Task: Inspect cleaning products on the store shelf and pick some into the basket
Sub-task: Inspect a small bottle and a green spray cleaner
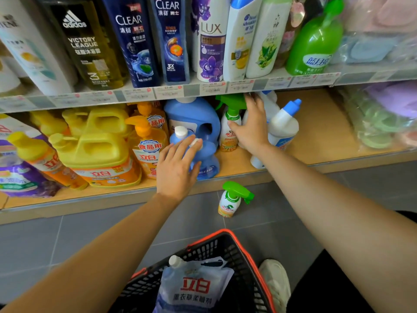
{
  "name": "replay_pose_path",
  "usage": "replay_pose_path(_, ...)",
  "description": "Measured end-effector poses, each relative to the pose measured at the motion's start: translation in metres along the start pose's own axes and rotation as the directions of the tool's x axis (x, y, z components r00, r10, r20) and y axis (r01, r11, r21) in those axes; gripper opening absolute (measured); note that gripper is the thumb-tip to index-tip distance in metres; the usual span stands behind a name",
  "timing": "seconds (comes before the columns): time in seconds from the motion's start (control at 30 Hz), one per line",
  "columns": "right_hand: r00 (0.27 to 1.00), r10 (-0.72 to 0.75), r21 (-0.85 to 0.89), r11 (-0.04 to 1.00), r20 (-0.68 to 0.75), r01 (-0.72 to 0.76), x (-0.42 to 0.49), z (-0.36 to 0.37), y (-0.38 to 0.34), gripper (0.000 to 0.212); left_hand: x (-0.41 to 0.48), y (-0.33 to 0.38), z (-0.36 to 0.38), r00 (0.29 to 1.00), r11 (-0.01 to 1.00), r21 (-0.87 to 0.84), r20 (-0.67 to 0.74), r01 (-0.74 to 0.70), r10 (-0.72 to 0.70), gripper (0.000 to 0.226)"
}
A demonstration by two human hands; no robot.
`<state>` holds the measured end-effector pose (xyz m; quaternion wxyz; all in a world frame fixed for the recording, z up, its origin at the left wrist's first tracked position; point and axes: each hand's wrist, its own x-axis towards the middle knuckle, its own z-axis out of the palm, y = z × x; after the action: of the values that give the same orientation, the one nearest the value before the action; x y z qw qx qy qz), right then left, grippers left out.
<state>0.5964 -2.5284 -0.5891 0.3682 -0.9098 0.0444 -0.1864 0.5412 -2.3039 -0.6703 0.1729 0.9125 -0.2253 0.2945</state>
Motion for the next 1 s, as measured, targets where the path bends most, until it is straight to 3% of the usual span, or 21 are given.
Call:
replay_pose_path(0.1, 0.998, 0.040, -0.072, 0.997, 0.051, -0.037, 0.013, 0.005, 0.004, 0.083, -0.001, -0.001, 0.002, 1.000, 1.000, -0.019, -0.017, 0.015, -0.016, 0.051)
replay_pose_path(0.2, 0.999, 0.046, -0.002, 0.999, 0.016, -0.046, 0.010, 0.009, 0.007, 0.079, -0.002, -0.003, 0.005, 1.000, 0.999, -0.025, -0.007, 0.027, -0.027, 0.055)
replay_pose_path(0.33, 0.992, 0.070, 0.021, 0.997, -0.105, -0.069, 0.000, 0.010, 0.007, 0.066, -0.003, -0.003, 0.004, 1.000, 0.999, -0.023, 0.002, 0.028, -0.028, 0.056)
replay_pose_path(0.43, 0.996, 0.011, -0.070, 0.997, -0.086, -0.017, -0.007, 0.009, 0.007, 0.048, 0.000, 0.000, 0.001, 0.999, 0.999, -0.022, 0.024, 0.027, -0.026, 0.058)
replay_pose_path(0.5, 0.999, -0.008, -0.036, 0.999, -0.033, 0.007, -0.012, 0.007, 0.005, 0.039, 0.003, 0.003, -0.003, 0.999, 1.000, -0.022, 0.047, 0.020, -0.019, 0.060)
replay_pose_path(0.67, 1.000, 0.003, -0.008, 1.000, -0.011, -0.003, -0.020, -0.012, 0.001, 0.034, 0.020, 0.015, -0.016, 0.969, 0.999, -0.033, 0.246, -0.014, 0.022, 0.082)
replay_pose_path(0.8, 0.999, -0.019, -0.005, 1.000, -0.032, 0.019, -0.030, -0.043, -0.014, 0.028, 0.033, 0.019, -0.024, 0.906, 0.978, -0.201, 0.423, 0.057, 0.034, 0.090)
replay_pose_path(1.0, 0.997, -0.049, 0.139, 0.989, 0.053, 0.041, -0.055, -0.100, -0.056, 0.022, 0.035, 0.021, -0.062, 0.911, 0.937, -0.321, 0.413, 0.136, 0.009, 0.079)
